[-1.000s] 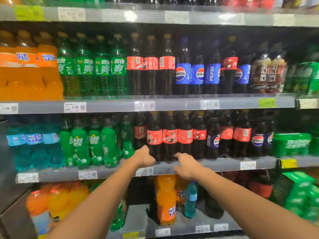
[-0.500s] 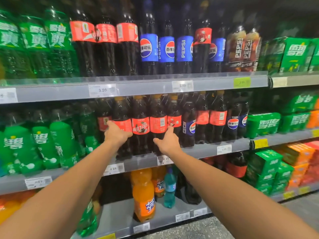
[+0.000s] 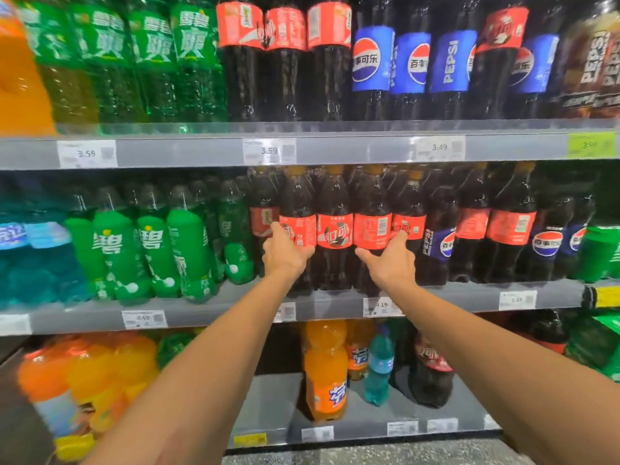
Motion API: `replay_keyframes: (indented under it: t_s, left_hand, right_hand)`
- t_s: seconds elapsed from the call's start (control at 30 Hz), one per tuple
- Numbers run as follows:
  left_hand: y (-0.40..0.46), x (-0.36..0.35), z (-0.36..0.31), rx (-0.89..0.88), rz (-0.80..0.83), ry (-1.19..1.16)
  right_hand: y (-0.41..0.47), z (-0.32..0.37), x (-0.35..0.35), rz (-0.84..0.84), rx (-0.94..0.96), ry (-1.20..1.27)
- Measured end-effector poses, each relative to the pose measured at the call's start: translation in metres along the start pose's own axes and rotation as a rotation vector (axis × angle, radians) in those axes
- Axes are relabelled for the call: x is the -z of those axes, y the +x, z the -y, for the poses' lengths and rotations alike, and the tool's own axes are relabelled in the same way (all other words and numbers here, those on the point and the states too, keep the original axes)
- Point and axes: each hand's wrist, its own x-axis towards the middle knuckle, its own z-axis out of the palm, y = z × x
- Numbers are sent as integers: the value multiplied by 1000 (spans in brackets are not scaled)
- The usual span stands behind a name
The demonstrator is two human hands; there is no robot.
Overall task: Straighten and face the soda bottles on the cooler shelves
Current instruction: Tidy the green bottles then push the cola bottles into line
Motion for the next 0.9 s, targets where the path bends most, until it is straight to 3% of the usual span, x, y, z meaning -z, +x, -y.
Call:
replay_keyframes:
  t_s: [0.6, 0.9]
  left_hand:
    - [14, 39, 17, 32, -38, 58]
    - [25, 65, 42, 53, -140, 122]
  right_hand:
    - [-12, 7, -28, 102, 158, 38]
    - [-28, 27, -56, 176, 173, 59]
